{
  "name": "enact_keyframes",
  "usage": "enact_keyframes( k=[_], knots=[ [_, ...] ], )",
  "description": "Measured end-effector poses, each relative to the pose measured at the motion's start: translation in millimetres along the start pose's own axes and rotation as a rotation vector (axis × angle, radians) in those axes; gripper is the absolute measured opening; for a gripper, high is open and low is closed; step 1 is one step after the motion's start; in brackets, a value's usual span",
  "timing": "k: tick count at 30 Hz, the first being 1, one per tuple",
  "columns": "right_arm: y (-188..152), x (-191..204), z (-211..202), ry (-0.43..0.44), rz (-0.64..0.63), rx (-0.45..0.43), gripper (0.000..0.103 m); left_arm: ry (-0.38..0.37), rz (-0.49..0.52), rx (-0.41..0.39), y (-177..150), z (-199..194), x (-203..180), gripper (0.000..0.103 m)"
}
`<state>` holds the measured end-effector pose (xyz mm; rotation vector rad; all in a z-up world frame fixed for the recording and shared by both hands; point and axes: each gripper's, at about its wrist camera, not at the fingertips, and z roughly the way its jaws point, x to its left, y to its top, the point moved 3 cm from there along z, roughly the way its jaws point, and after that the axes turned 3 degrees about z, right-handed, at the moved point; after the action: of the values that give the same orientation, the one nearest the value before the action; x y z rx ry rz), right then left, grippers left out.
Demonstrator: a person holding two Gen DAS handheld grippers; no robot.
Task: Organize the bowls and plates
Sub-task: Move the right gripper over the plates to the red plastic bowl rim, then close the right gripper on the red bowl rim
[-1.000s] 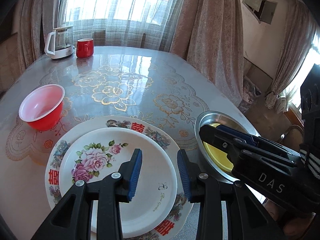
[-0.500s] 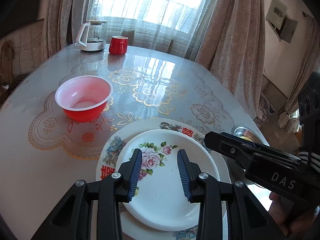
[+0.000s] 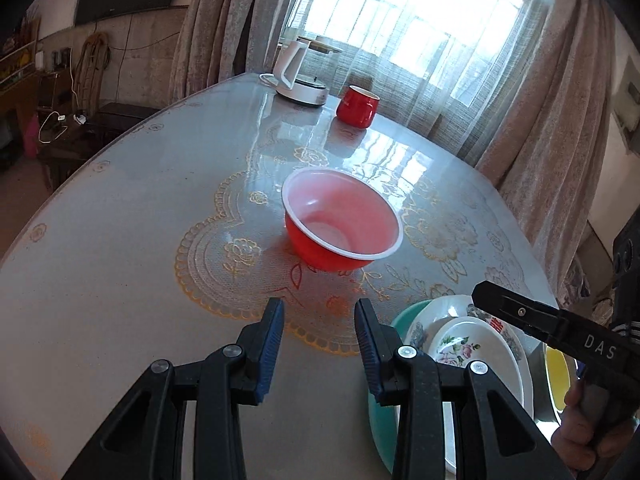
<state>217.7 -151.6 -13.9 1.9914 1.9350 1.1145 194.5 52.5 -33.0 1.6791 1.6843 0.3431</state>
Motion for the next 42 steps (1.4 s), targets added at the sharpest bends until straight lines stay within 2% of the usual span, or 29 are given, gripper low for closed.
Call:
enact_keyframes(
  k=[4,11,18,19,21,24,26,28,37,42],
  knots=[
    [14.3,2.5,23.9,0.014,0.036,0.035,0.025,-0.003,-0.044,0.007,10.9,8.8,17.0,0.037],
    [38.2,4.8,57.6,0.011,0.102,0.062,0.024,-0.032,-0.035,-0.010,40.8,24.8,18.4,0.035],
    [47.9,-0.7,81.3,-0.012,0.149,0.086,0.024,0.007,-0.024,0.000,62.5,56.4,20.6,0.035],
    [47.9,-1.7,83.5,-0.008,0.154,0.091,0.024,0.012,-0.023,0.008,63.2,61.2,21.3,0.034],
    [46.8,-2.0,87.7,-0.010,0.150,0.096,0.019,0.006,-0.025,0.028,62.7,69.0,21.6,0.021],
    [46.7,2.1,89.7,-0.008,0.130,0.084,0.012,-0.006,-0.012,0.017,60.9,69.6,17.3,0.014],
    [47.0,7.7,89.3,-0.039,0.090,0.073,0.012,0.003,-0.013,0.012,58.4,68.5,17.1,0.014],
    [46.4,8.8,88.5,-0.042,0.081,0.068,0.012,-0.019,-0.026,0.016,56.2,67.3,18.1,0.013],
    [36.6,1.4,79.0,-0.005,0.121,0.078,0.011,-0.003,-0.011,-0.015,41.6,45.6,11.0,0.013],
    [30.8,6.1,64.7,0.013,0.108,0.054,0.011,0.006,0.003,-0.039,34.0,28.2,7.1,0.013]
  ],
)
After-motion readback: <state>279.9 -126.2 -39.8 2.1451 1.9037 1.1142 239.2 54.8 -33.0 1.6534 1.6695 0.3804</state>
